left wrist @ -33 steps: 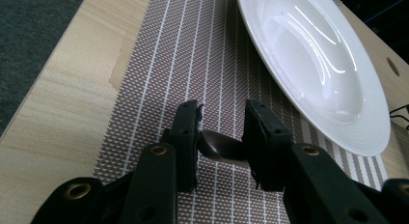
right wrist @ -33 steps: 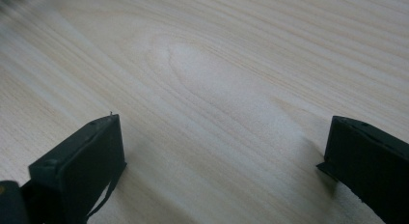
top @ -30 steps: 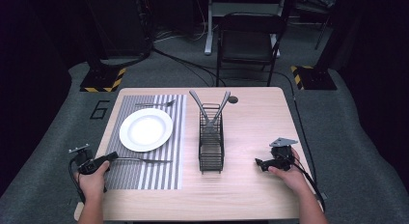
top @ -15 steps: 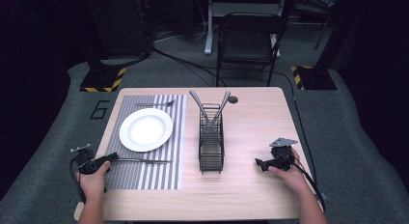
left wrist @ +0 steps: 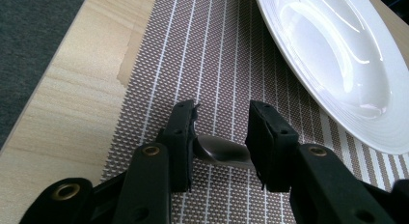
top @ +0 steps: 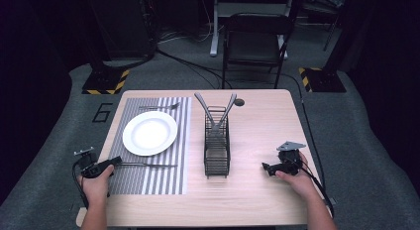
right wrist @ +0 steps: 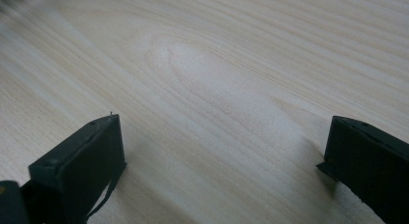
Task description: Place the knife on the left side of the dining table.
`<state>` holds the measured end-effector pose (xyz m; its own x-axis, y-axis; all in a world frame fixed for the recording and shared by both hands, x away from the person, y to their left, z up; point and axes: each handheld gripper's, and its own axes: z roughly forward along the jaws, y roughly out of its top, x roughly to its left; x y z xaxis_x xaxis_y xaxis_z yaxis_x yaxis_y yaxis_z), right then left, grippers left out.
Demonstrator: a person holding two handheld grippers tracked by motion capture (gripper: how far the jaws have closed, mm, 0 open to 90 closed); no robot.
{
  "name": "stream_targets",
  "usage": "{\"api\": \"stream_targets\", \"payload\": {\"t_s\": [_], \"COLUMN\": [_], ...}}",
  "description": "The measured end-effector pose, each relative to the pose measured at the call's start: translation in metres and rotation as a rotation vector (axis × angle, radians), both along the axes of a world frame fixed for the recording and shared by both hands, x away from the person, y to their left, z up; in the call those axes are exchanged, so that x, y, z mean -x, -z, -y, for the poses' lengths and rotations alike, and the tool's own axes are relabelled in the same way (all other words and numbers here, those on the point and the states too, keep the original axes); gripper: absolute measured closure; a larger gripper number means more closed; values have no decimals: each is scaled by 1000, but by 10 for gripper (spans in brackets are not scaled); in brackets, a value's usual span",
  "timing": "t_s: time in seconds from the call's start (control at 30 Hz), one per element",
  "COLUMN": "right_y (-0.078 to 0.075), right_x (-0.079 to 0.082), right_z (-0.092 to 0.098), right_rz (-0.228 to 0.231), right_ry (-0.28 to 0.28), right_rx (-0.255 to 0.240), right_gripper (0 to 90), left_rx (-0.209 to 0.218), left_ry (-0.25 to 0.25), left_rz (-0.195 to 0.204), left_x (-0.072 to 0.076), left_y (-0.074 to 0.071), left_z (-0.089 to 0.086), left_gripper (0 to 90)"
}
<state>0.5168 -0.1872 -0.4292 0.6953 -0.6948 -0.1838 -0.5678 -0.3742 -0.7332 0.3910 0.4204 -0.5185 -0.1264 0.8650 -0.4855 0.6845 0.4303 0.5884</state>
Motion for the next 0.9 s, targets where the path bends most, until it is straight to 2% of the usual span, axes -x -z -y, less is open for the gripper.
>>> {"api": "stream_targets", "payload": {"t_s": [0.07, 0.33, 0.53, 0.57, 0.6, 0.67, 0.8, 0.83, 0.9], "right_y": [0, 0, 0, 0, 0, 0, 0, 0, 0], "right_x": [0, 0, 0, 0, 0, 0, 0, 0, 0], "right_z": [0, 0, 0, 0, 0, 0, 0, 0, 0], "right_rz": [0, 0, 0, 0, 0, 0, 0, 0, 0], "right_ry": [0, 0, 0, 0, 0, 0, 0, 0, 0], "right_rx": [0, 0, 0, 0, 0, 0, 0, 0, 0], "right_gripper": [0, 0, 0, 0, 0, 0, 0, 0, 0], "left_rx": [-22, -16, -45, -63, -63, -81, -68, -92, -90], "left_ry": [-7, -8, 43, 64, 64, 91, 95, 124, 128], "left_rz": [12, 22, 66, 73, 73, 97, 109, 119, 119], "left_x": [1, 2, 6, 7, 7, 9, 10, 10, 10], "left_y": [-1, -4, -15, -17, -17, -24, -28, -31, -33], "left_z": [-1, 0, 9, 10, 10, 15, 22, 27, 30], "left_gripper": [611, 608, 581, 581, 578, 577, 576, 576, 576]}}
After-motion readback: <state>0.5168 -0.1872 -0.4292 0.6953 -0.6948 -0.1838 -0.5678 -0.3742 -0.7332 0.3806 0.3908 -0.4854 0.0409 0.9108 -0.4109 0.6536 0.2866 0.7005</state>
